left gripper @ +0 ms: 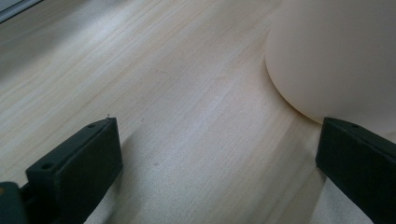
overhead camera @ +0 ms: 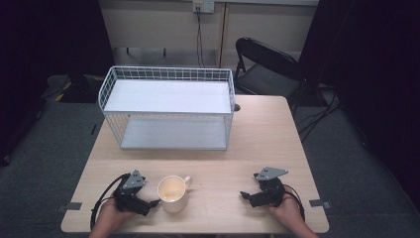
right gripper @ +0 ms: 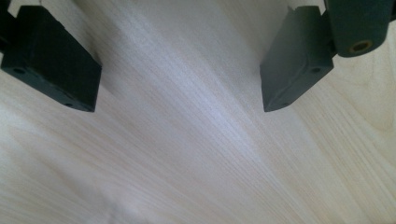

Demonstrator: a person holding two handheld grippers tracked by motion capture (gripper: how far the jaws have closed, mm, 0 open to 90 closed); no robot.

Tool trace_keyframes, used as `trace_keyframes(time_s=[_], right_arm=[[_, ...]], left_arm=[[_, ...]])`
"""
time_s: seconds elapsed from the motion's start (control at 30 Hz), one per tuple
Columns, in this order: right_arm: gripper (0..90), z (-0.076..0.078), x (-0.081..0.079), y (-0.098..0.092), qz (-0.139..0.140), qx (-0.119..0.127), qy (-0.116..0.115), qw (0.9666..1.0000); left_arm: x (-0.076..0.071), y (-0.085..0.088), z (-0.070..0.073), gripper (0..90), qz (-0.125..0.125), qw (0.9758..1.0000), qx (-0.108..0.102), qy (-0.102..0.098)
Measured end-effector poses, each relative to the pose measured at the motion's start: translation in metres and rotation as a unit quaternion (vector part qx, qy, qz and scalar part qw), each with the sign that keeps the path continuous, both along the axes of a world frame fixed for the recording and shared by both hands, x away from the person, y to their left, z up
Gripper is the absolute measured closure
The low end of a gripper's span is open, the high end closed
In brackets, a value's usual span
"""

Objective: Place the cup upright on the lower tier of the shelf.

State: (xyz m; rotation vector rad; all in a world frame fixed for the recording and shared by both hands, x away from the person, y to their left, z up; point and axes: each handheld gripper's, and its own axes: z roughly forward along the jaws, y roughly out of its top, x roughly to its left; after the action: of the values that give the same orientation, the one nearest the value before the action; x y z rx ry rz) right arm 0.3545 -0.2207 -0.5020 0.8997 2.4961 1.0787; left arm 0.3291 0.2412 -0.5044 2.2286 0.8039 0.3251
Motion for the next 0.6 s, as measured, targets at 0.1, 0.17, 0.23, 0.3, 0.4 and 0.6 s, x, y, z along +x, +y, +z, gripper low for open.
trace_keyframes(time_s=[0.1, 0.17, 0.23, 0.3, 0.4, 0.6], right_arm=[[11.8, 0.000, -0.001, 0.000, -0.006, 0.000, 0.000, 1.0000], [11.8, 0.000, -0.001, 0.000, -0.006, 0.000, -0.001, 1.0000], [11.9, 0.000, -0.001, 0.000, -0.007, 0.001, -0.001, 1.0000], [11.9, 0.000, -0.002, 0.000, -0.007, 0.000, 0.000, 1.0000], [11.9, 0.000, -0.003, -0.001, -0.012, 0.000, 0.000, 0.9999], [11.9, 0.000, -0.003, -0.001, -0.011, 0.000, 0.000, 0.9999]], left_arm=[[0.000, -0.001, 0.002, 0.0, 0.013, 0.9999, 0.008, 0.006], [0.002, -0.003, 0.004, 0.0, 0.017, 0.9996, 0.018, 0.015], [0.003, -0.005, 0.005, 1.3, 0.019, 0.9994, 0.022, 0.020], [0.003, -0.005, 0.006, 5.4, 0.020, 0.9993, 0.024, 0.021], [0.005, -0.006, 0.013, 17.9, 0.028, 0.9987, 0.027, 0.031], [0.003, -0.004, 0.024, 16.8, 0.020, 0.9986, 0.029, 0.040]])
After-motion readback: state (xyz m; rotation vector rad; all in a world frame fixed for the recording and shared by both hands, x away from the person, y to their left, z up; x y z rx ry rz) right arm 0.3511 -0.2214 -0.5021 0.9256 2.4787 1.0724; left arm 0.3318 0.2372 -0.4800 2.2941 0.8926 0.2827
